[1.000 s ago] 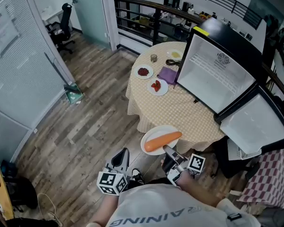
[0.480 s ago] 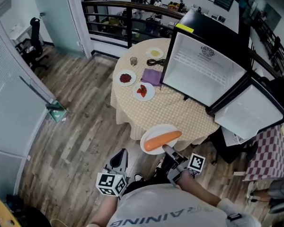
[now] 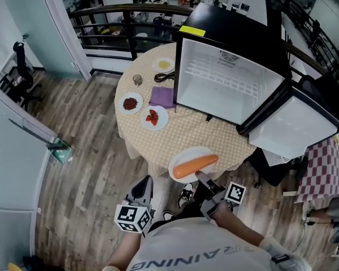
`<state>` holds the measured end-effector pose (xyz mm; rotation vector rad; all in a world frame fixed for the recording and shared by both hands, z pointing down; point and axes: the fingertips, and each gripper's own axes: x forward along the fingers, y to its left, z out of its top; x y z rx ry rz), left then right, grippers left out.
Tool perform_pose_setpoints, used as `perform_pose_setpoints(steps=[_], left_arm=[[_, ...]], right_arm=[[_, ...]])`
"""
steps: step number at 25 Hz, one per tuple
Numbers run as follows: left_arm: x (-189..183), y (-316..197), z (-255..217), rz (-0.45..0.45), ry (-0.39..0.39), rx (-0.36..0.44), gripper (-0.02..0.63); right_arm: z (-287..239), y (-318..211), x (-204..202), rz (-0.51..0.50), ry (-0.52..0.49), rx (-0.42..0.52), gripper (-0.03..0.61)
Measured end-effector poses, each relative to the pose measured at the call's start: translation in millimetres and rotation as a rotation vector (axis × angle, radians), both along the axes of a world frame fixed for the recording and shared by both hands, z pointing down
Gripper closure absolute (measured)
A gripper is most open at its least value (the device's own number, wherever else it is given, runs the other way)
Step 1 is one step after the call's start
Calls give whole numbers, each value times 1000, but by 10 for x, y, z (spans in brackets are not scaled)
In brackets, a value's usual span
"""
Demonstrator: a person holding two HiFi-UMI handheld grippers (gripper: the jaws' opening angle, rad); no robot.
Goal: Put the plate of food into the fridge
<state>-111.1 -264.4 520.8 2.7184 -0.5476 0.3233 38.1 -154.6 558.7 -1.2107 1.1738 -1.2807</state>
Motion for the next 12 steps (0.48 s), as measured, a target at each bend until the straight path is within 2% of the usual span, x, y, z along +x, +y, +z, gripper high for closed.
perform_pose_setpoints(steps=[7, 12], left_arm=[[724, -220, -67, 82, -31, 27, 606], [1181, -304, -115, 105, -49, 36, 606]], right_arm=[[18, -107, 697, 102, -4, 1, 545], [82, -195, 1047, 113, -22, -25, 546]])
